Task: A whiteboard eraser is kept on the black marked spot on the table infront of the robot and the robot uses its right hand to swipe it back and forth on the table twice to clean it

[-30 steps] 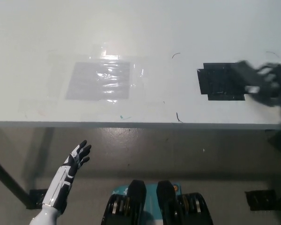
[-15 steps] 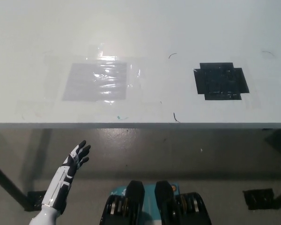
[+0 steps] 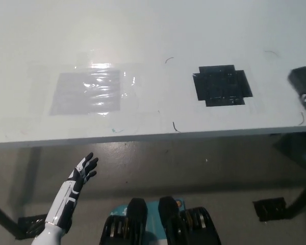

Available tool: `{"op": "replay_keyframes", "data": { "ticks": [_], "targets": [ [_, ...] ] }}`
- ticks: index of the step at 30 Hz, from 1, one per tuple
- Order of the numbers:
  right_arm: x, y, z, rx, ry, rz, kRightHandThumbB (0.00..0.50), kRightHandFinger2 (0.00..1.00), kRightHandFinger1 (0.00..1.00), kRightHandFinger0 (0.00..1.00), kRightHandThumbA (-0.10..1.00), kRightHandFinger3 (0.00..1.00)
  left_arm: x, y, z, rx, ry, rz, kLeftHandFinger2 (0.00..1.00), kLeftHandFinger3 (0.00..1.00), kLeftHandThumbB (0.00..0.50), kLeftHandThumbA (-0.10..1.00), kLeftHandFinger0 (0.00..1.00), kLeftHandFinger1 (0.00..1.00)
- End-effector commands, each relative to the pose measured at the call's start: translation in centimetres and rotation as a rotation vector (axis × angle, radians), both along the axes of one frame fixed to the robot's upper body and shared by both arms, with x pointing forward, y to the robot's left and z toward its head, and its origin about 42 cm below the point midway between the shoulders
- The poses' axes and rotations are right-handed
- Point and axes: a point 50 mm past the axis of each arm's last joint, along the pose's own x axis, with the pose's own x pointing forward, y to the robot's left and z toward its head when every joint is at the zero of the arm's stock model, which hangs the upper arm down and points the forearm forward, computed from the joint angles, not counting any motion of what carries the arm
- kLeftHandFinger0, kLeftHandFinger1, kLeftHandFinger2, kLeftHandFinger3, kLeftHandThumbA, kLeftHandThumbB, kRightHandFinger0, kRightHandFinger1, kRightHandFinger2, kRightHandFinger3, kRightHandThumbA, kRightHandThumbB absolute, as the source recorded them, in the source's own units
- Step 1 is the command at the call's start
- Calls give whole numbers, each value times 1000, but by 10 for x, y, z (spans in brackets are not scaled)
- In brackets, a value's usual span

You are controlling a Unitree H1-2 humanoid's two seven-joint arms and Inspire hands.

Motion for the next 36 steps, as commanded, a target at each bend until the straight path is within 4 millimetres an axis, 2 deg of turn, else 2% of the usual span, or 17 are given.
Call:
{"op": "replay_keyframes", "data": {
  "ticks": [1, 6, 15, 16, 18, 21, 23, 24, 26, 27, 28, 29, 30, 32, 34, 35, 36],
  "targets": [
    [17, 134, -6, 43, 27, 265, 179, 501, 374, 66, 736, 104, 2, 1, 9, 5, -66, -8, 1000, 1000, 396, 1000, 1000, 1000],
    [15, 196, 4, 47, -16, 376, 202, 590, 408, 87, 816, 152, 4, 1, 11, 5, -66, -7, 1000, 1000, 407, 1000, 1000, 1000],
    [8, 195, -7, 41, 5, 369, 171, 752, 516, 158, 781, 186, 3, 6, 14, 19, -66, -8, 1000, 1000, 401, 1000, 1000, 1000],
    [8, 191, -8, 30, 7, 364, 176, 777, 560, 234, 805, 213, 4, 6, 14, 20, -68, -9, 1000, 1000, 403, 1000, 1000, 1000],
    [7, 183, -10, 13, 8, 360, 168, 678, 528, 285, 805, 226, 4, 6, 14, 22, -69, -8, 1000, 1000, 403, 1000, 1000, 1000],
    [7, 175, -14, -2, 17, 357, 163, 569, 425, 205, 811, 213, 4, 5, 14, 21, -71, -8, 1000, 1000, 404, 1000, 1000, 1000],
    [7, 170, -15, -11, 27, 344, 160, 478, 394, 220, 811, 317, 4, 3, 14, 17, -69, -9, 1000, 1000, 407, 1000, 1000, 1000],
    [6, 162, -18, -16, 25, 329, 154, 383, 282, 117, 789, 223, 5, 3, 14, 18, -68, -9, 1000, 1000, 409, 1000, 1000, 1000],
    [7, 151, -21, -40, 43, 291, 159, 397, 310, 130, 769, 223, 5, 3, 15, 19, -68, -8, 1000, 1000, 406, 1000, 1000, 1000],
    [7, 147, -21, -50, 51, 277, 160, 510, 407, 220, 759, 333, 6, 4, 15, 19, -70, -9, 1000, 1000, 405, 1000, 1000, 1000],
    [7, 145, -22, -54, 58, 266, 160, 475, 415, 273, 754, 371, 6, 4, 16, 20, -71, -9, 1000, 1000, 404, 1000, 1000, 1000],
    [7, 138, -23, -63, 68, 239, 159, 415, 377, 248, 727, 364, 6, 4, 16, 16, -69, -11, 1000, 1000, 410, 1000, 1000, 1000],
    [6, 129, -24, -63, 62, 222, 155, 300, 237, 120, 701, 248, 6, 5, 16, 16, -68, -13, 1000, 1000, 412, 1000, 1000, 1000],
    [5, 117, -25, -63, 56, 208, 161, 274, 215, 90, 687, 237, 6, 5, 17, 16, -67, -13, 1000, 1000, 418, 1000, 1000, 1000],
    [5, 108, -24, -96, 69, 181, 162, 495, 440, 320, 717, 639, 7, 6, 17, 26, -79, -13, 1000, 1000, 396, 1000, 1000, 1000],
    [5, 106, -22, -106, 68, 178, 157, 544, 493, 385, 727, 794, 7, 6, 17, 30, -82, -13, 1000, 1000, 395, 1000, 1000, 1000],
    [5, 105, -20, -115, 65, 172, 161, 497, 444, 356, 729, 839, 7, 6, 17, 31, -81, -12, 1000, 1000, 391, 1000, 1000, 1000]
  ]
}}
